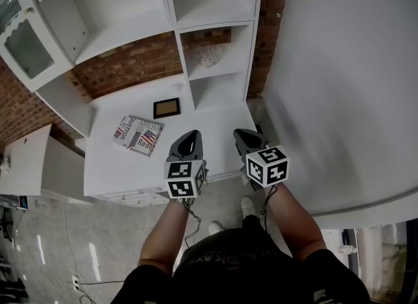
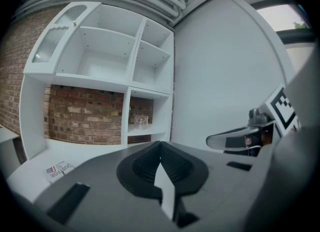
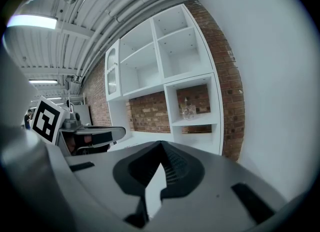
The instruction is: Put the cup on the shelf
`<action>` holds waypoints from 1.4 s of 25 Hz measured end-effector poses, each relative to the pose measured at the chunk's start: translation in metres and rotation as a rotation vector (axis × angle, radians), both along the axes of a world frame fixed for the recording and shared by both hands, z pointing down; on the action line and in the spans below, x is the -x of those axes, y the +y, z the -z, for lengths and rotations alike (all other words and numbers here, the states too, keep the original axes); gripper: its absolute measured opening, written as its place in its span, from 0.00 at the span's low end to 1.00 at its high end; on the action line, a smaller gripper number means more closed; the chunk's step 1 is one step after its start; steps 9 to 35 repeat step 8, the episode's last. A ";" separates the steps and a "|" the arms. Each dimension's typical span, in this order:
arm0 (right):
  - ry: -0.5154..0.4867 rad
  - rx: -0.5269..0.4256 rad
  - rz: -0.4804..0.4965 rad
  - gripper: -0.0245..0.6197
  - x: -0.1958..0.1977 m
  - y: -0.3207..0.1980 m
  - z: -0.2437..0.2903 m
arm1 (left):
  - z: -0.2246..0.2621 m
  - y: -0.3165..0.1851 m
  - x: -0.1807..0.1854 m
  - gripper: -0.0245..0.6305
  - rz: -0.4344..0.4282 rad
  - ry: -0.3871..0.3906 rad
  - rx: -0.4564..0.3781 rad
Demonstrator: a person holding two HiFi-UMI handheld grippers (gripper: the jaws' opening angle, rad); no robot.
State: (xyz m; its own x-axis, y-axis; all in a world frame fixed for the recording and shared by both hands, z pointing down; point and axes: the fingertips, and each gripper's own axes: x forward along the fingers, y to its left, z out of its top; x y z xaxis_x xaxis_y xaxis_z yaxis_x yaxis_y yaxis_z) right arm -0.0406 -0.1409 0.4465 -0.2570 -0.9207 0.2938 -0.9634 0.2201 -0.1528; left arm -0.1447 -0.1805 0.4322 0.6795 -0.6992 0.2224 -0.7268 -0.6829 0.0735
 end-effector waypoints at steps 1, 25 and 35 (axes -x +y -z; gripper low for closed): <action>0.000 0.000 -0.001 0.04 0.000 0.001 0.000 | 0.000 0.001 0.000 0.05 -0.001 0.000 -0.001; 0.006 -0.001 -0.001 0.04 0.002 0.005 0.002 | 0.003 0.004 0.002 0.04 -0.005 -0.002 -0.006; 0.006 -0.001 -0.001 0.04 0.002 0.005 0.002 | 0.003 0.004 0.002 0.04 -0.005 -0.002 -0.006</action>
